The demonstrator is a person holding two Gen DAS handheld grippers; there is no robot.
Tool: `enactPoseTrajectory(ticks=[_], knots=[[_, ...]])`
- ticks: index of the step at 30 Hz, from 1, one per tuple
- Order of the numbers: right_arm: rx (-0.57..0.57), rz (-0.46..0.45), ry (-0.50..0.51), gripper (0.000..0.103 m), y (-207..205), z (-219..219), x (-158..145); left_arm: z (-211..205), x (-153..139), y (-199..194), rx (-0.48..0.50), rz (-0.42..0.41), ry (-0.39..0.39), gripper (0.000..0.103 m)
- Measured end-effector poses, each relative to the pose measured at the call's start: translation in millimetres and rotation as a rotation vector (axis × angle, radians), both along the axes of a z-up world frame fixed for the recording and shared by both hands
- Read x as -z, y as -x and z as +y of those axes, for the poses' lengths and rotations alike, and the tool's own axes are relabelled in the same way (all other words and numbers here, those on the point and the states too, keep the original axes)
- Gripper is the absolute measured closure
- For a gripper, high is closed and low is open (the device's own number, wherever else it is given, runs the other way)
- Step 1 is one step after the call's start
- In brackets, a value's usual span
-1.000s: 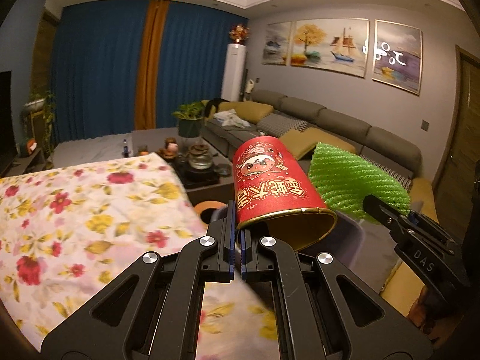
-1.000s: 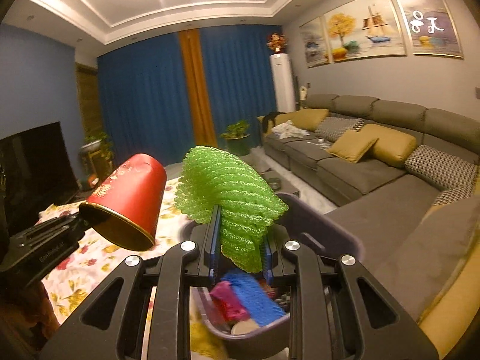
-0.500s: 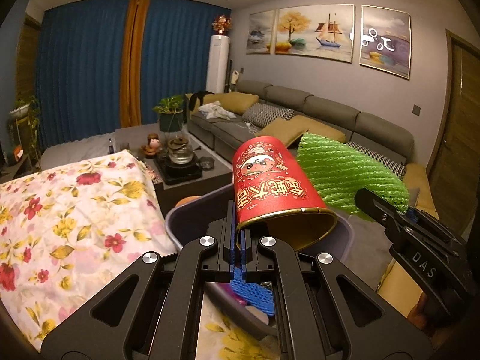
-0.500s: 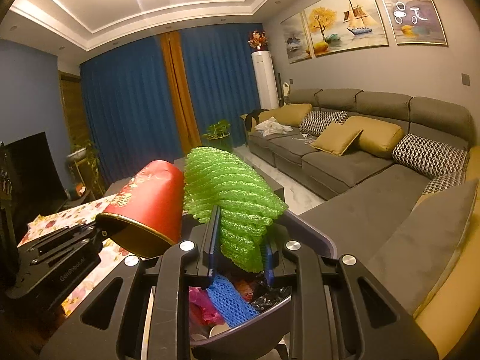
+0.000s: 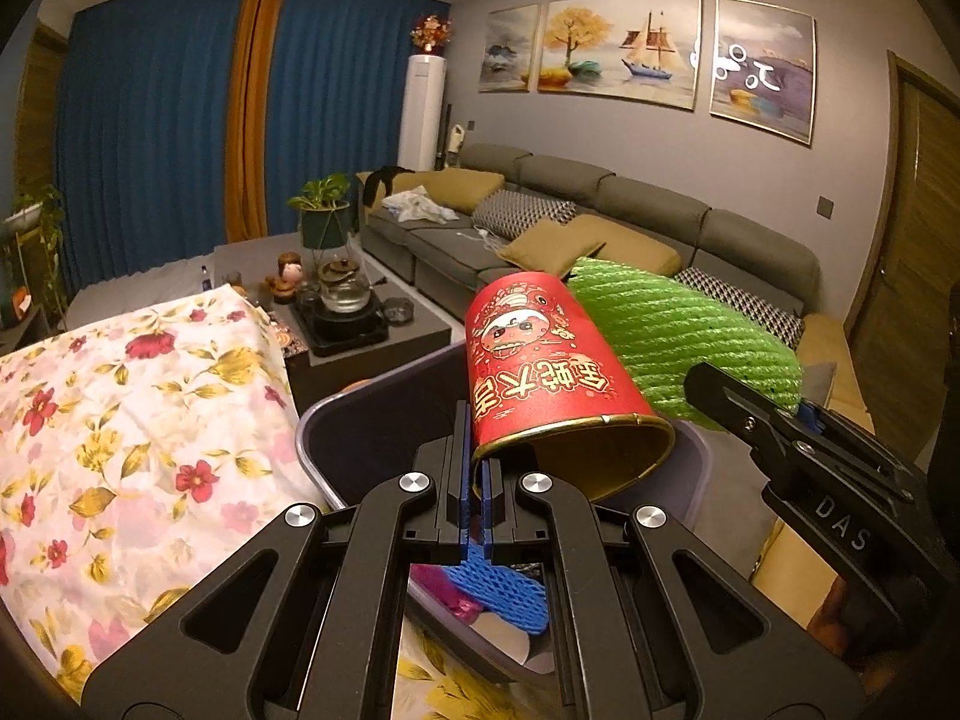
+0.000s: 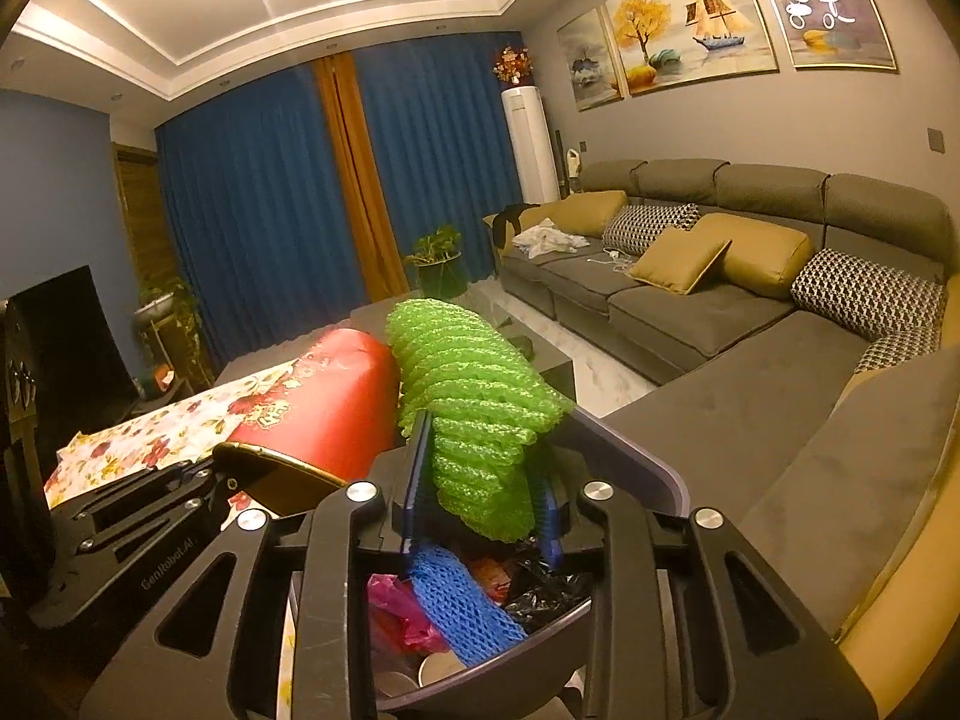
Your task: Collect trash
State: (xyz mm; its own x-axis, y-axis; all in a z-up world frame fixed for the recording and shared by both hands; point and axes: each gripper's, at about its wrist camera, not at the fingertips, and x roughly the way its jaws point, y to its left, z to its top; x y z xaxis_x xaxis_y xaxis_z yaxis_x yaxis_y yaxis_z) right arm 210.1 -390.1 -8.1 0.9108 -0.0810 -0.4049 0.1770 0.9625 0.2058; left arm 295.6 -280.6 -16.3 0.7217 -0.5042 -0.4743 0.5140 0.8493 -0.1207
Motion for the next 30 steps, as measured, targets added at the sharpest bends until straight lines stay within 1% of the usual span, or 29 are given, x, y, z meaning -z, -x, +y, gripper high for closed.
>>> enactPoseTrajectory(ticks=[3,5,7,8,9,10,11,13,15,16,17,18,19,20,22,25,27,28,30], knots=[[-0.009,-0.004,-0.014,0.068,-0.4,-2.8,2.1,-0.1,1.7,-1.4,0.007,0.002,0.001,0.101],[-0.008,-0.006,-0.014,0.063,-1.2,-5.2,2.6,0.9,3.4,-2.7,0.008,0.003,-0.002,0.099],[-0.005,-0.007,-0.019,0.061,-0.4,-6.7,3.1,2.1,4.9,-4.2,0.009,0.01,-0.005,0.092],[-0.003,-0.007,-0.024,0.06,-0.4,-6.8,3.2,3.5,6.2,-5.3,0.007,0.016,-0.005,0.089],[-0.001,-0.007,-0.026,0.06,-0.2,-6.2,2.9,3.9,6.8,-5.1,0.005,0.019,-0.005,0.083],[0.004,-0.006,-0.027,0.056,-0.3,-4.2,2.3,5.3,7.6,-5.2,0.001,0.02,-0.004,0.076],[0.009,-0.009,-0.027,0.051,1.3,-4.0,2.2,7.2,8.1,-5.2,-0.004,0.02,-0.003,0.073],[0.014,-0.014,-0.024,0.047,3.4,-3.3,1.5,12.7,8.1,-4.8,-0.018,0.018,0.004,0.059],[0.022,-0.011,-0.016,0.043,6.4,-0.6,1.2,18.3,6.9,-3.5,-0.032,0.017,0.012,0.051],[0.023,-0.012,-0.015,0.037,7.7,0.1,1.0,21.7,6.0,-2.6,-0.036,0.017,0.016,0.046],[0.025,-0.015,-0.011,0.032,10.5,2.3,0.6,25.4,4.5,-0.9,-0.043,0.013,0.019,0.042],[0.027,-0.017,-0.004,0.031,13.6,5.5,0.0,28.0,2.9,1.5,-0.048,0.008,0.019,0.035],[0.028,-0.017,0.001,0.026,15.3,6.7,-0.5,30.9,1.0,4.3,-0.055,0.001,0.019,0.03],[0.033,-0.021,0.014,0.019,19.5,11.7,-1.5,36.3,-1.4,8.5,-0.067,-0.01,0.02,0.027],[0.035,-0.027,0.043,0.015,27.3,21.9,-2.4,44.9,-5.5,16.3,-0.085,-0.023,0.02,0.019],[0.034,-0.014,0.09,0.013,36.8,37.7,-3.8,61.3,-10.7,30.9,-0.125,-0.04,0.015,0.013],[0.034,-0.007,0.11,0.01,43.9,48.3,-4.1,72.5,-12.7,42.2,-0.15,-0.049,0.004,0.01],[0.037,-0.009,0.118,0.006,48.7,54.3,-4.2,78.4,-13.2,48.4,-0.162,-0.055,-0.005,0.01],[0.036,-0.012,0.132,0.006,57.5,65.8,-4.8,90.1,-14.2,60.1,-0.183,-0.069,-0.019,0.009]])
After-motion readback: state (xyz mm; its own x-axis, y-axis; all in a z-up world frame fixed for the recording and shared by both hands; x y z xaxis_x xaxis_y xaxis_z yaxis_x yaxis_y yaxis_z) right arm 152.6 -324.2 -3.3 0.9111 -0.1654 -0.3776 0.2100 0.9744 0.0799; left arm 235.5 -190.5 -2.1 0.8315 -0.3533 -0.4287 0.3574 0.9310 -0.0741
